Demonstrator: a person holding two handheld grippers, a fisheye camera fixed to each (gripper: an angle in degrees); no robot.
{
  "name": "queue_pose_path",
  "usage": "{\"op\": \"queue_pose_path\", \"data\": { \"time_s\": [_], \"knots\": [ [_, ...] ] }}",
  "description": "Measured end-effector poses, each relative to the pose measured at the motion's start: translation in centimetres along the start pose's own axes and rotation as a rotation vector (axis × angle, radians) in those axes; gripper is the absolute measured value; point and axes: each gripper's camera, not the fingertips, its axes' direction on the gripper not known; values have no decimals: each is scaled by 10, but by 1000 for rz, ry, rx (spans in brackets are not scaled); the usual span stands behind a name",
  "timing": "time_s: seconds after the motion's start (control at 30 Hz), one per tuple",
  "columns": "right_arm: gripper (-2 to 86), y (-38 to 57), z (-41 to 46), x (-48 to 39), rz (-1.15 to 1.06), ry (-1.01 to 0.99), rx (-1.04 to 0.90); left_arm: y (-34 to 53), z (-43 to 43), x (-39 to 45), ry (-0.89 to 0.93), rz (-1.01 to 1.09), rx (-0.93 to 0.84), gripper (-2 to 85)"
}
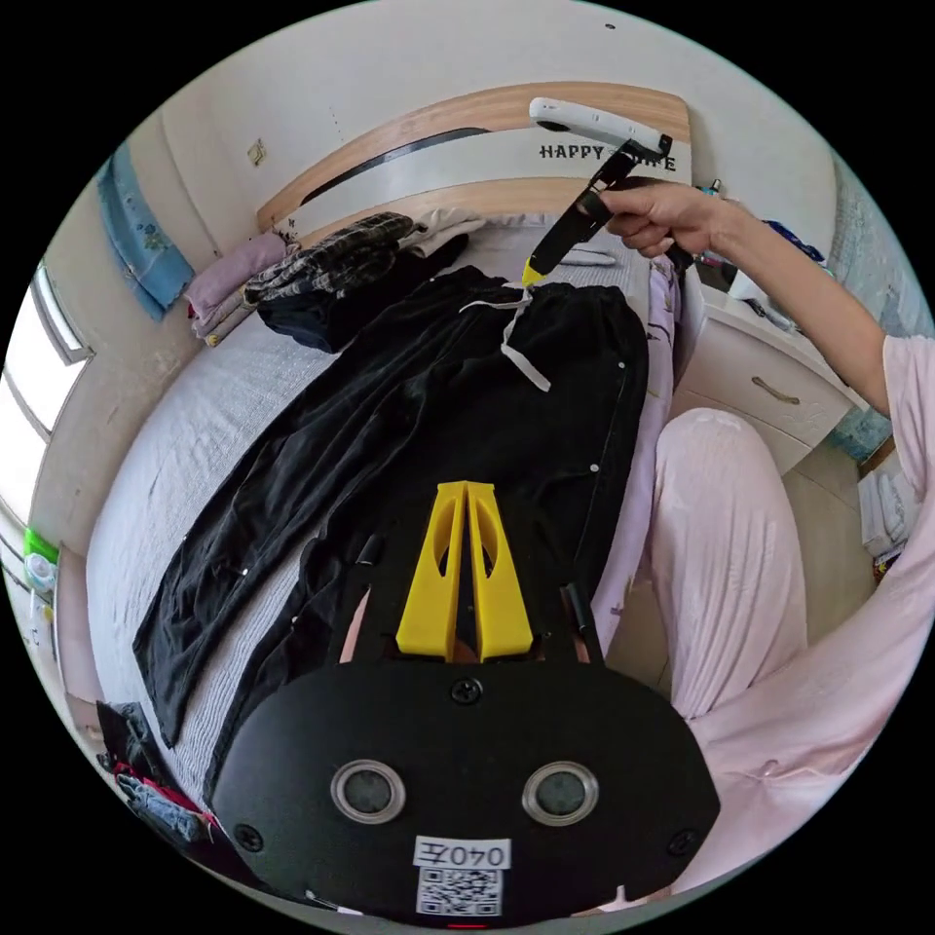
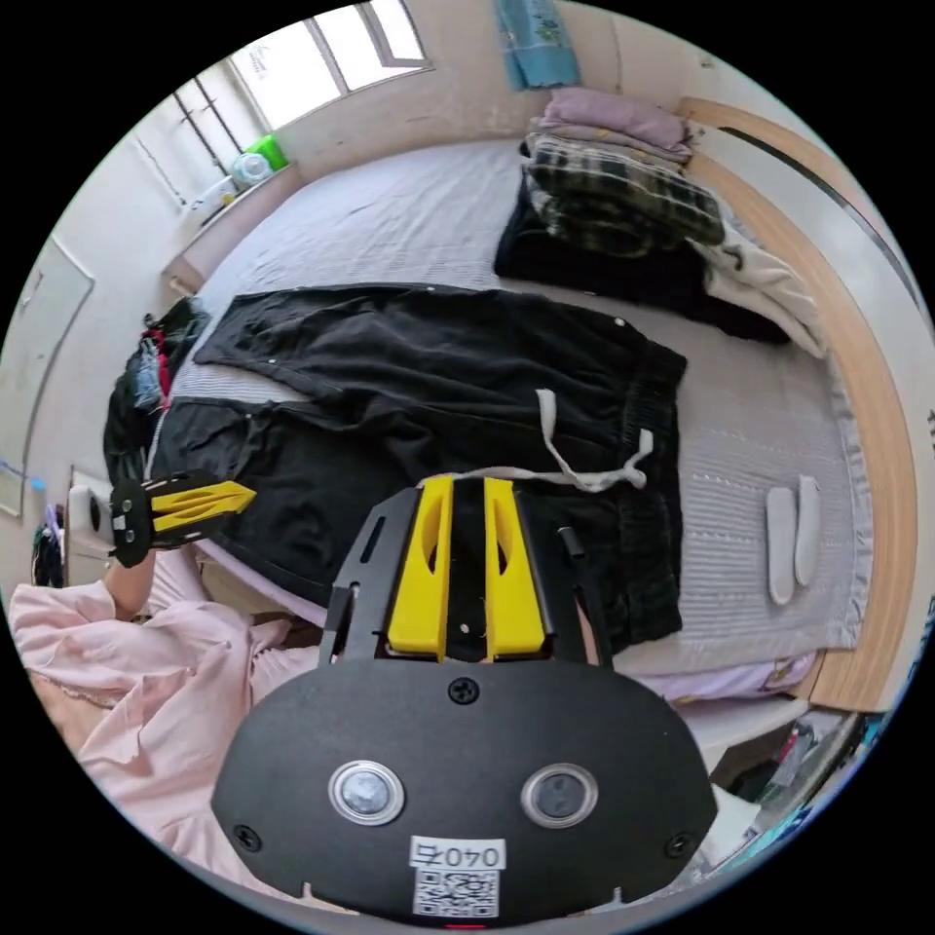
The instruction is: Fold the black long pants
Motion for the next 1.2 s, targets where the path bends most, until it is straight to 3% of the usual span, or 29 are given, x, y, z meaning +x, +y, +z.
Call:
{"op": "queue_pose_path", "data": {
  "time_s": [0.1, 0.2, 0.23, 0.37, 0.47, 0.6, 0.77, 0.83, 0.93, 0.97, 1.07, 1.2],
  "knots": [
    [-4, 30, 42, 3, 7, -57, -98, 5, 39, 12, 62, 24, -80, -9],
    [-8, 61, 104, 4, 11, 104, -268, 11, 92, 26, 267, 29, -251, -9],
    [-9, 74, 102, 5, 13, 98, -188, 17, 105, 28, 315, -26, -253, -9],
    [-10, 86, 118, 13, 1, 79, -362, 36, 105, 29, 466, 12, -212, -9],
    [-10, 69, 93, 5, 21, 137, -163, 57, 87, 3, 305, -107, -97, -9],
    [-9, 27, 94, -47, -151, 4, 30, 100, 79, -36, 95, -259, -106, -9],
    [-9, -14, 166, -127, -349, -36, -15, 204, 93, -76, -123, -467, -285, -8],
    [-9, -20, 197, -158, -413, -72, -40, 250, 105, -90, -124, -607, -393, -9],
    [-9, -29, 216, -188, -460, -138, -29, 309, 89, -107, 98, -828, -263, -9],
    [-9, -32, 218, -193, -469, -146, -21, 323, 77, -107, 23, -862, -234, -9],
    [-9, -50, 231, -223, -516, -169, 10, 351, 61, -105, -193, -838, -292, -9],
    [-6, -64, 260, -273, -587, -267, -2, 386, 69, -106, -233, -825, -375, -8]
  ]
}}
